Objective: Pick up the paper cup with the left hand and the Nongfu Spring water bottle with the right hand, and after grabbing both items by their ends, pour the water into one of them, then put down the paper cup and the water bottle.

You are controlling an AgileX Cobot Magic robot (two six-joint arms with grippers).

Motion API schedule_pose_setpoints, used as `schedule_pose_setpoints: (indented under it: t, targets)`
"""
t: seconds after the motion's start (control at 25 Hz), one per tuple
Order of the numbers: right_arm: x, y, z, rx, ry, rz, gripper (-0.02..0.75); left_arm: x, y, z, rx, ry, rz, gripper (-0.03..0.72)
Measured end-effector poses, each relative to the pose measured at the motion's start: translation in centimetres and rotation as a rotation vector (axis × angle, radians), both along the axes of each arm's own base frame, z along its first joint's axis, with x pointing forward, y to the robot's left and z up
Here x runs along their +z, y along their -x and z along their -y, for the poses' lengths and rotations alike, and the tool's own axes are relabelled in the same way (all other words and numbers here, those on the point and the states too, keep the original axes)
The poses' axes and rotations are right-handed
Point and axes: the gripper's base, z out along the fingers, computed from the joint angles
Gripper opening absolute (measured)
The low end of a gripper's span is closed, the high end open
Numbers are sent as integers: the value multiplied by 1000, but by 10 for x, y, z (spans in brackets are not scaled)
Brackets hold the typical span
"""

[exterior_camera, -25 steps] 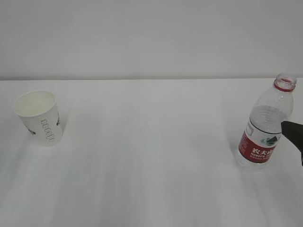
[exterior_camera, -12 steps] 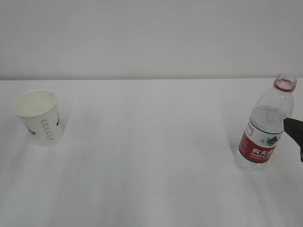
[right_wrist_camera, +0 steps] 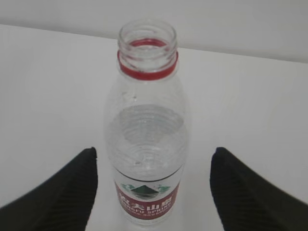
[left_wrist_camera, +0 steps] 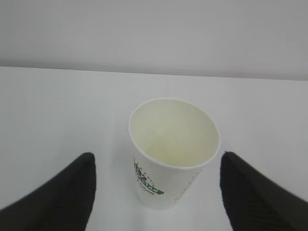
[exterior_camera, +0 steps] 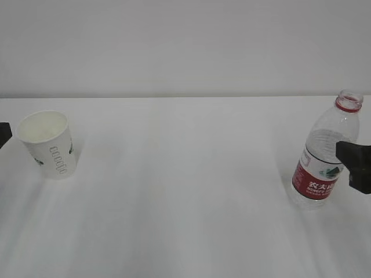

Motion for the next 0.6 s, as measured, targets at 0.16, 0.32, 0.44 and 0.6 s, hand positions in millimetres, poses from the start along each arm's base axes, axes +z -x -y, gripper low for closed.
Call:
schedule_pose_setpoints:
  t: [0.16, 0.32, 0.44, 0.6]
  targets:
    - [-10, -9, -6, -6, 1, -15, 552, 0, 0, 0, -2, 0, 0, 587]
    - [-17, -10, -5, -23, 9, 5, 552, 0, 0, 0, -2, 0, 0, 587]
    - [-22, -6, -2, -45, -5, 15, 552, 0, 0, 0, -2, 0, 0, 587]
    - [-36, 5, 1, -55, -22, -18, 552, 0, 0, 3, -13, 0, 0, 587]
